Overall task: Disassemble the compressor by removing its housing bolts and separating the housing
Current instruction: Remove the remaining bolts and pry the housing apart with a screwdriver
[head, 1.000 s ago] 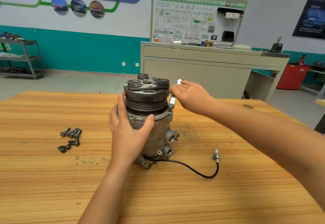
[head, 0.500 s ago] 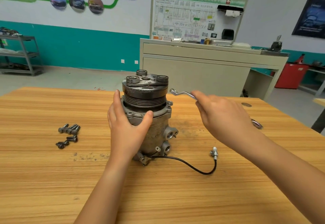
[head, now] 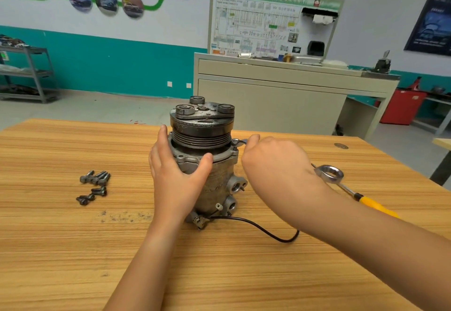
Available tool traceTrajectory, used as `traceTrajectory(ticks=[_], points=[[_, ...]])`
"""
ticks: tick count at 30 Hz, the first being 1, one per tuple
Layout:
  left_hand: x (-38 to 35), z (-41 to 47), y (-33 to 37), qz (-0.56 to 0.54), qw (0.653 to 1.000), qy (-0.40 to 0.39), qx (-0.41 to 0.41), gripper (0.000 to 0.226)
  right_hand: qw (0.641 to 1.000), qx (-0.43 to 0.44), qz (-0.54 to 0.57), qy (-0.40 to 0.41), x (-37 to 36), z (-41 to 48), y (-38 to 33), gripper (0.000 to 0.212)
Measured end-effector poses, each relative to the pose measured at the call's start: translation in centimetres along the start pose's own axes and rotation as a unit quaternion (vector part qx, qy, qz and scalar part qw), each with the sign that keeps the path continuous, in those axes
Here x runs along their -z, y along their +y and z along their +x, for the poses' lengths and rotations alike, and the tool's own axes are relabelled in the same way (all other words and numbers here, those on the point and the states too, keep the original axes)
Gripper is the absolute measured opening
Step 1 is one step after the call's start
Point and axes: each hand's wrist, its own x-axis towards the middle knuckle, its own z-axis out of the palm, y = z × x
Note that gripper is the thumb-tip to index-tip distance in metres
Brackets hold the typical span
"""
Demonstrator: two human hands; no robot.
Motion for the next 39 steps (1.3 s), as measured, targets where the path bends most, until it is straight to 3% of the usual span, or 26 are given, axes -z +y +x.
traceTrajectory(ticks=[8,13,16,19,21,25,29,32,34,37,39], points=[[0.0,0.0,0.1,0.002,1.000,-0.003,0.002,0.092,0.997,0.049,-0.023,0.057,-2.4,1.3,3.6,0.036],[0.2,0.0,0.2,0.003,1.000,-0.005,0.002,0.091,0.987,0.110,-0.064,0.099,-4.7,4.9,7.7,0.047],[0.2,-0.1,0.3,0.002,1.000,-0.008,0.008,0.092,0.977,0.123,-0.027,0.172,-6.3,7.1,7.8,0.036],[0.2,0.0,0.2,-0.002,1.000,-0.007,0.009,0.094,0.935,0.142,0.084,0.313,-8.3,8.8,6.5,0.022],[0.2,-0.1,0.2,0.000,1.000,-0.003,0.008,0.095,0.912,0.134,0.144,0.360,-8.9,9.8,5.0,0.022],[0.0,-0.1,0.1,0.002,1.000,-0.002,0.011,0.094,0.905,0.129,0.198,0.354,-8.0,10.8,3.6,0.027],[0.1,-0.1,0.2,0.014,1.000,-0.006,0.011,0.094,0.879,-0.018,0.303,0.367,-6.9,9.4,5.8,0.028],[0.6,0.5,0.3,0.045,0.999,-0.016,0.010,0.099,0.870,-0.035,0.287,0.399,-6.0,5.6,6.4,0.026],[1.2,1.2,0.3,0.075,0.996,-0.038,0.012,0.102,0.896,-0.017,0.194,0.399,-5.6,2.5,5.8,0.019],[1.5,1.8,0.3,0.090,0.993,-0.071,0.015,0.105,0.966,-0.037,0.103,0.232,-5.4,-0.2,4.6,0.015],[1.2,1.7,0.3,0.074,0.994,-0.077,0.017,0.104,0.983,-0.046,0.063,0.167,-5.3,-1.1,4.1,0.022]])
